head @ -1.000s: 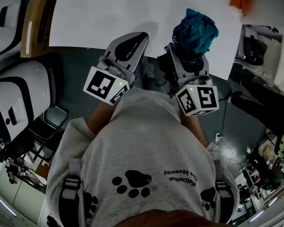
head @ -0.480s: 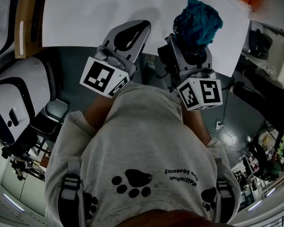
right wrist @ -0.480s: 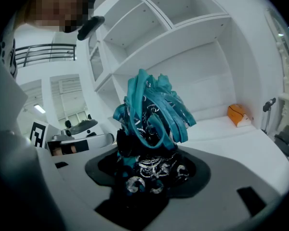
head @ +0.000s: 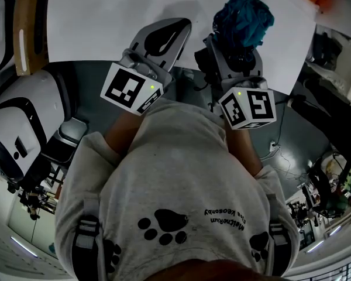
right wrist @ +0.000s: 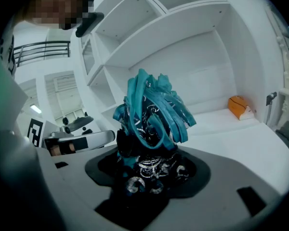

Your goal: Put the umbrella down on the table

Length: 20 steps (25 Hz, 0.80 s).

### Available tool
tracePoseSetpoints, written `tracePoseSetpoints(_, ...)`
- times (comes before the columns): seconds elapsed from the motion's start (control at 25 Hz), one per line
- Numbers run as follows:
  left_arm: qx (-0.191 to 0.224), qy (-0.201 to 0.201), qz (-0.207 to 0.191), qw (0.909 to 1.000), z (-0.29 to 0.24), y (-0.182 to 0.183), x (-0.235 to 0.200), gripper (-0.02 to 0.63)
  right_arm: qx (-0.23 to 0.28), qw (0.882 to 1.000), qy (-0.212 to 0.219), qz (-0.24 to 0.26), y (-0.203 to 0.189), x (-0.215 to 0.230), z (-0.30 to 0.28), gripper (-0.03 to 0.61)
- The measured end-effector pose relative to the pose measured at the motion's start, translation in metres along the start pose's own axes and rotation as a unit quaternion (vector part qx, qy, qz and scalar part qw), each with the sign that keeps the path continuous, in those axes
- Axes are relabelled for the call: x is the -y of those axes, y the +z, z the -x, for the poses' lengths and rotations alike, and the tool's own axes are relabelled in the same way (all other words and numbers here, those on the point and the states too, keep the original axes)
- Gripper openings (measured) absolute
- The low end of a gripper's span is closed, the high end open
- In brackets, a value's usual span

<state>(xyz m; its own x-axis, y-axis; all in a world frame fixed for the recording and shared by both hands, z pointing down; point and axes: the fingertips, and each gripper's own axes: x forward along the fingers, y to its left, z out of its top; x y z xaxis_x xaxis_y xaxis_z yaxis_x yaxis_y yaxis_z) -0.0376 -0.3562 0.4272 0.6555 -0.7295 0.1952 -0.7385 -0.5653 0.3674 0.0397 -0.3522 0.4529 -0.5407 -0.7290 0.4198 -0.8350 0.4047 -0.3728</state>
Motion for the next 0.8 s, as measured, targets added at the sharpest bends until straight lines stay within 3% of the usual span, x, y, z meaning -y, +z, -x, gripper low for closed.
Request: tracePoseSetpoints(0.8, -0.042, -0.002, 0.023, 0.9989, -0.056, -0.041, -0.037, 0.018, -0.067, 0.997, -0.032, -0.019, -0.041, 0.053, -0.065, 0.279)
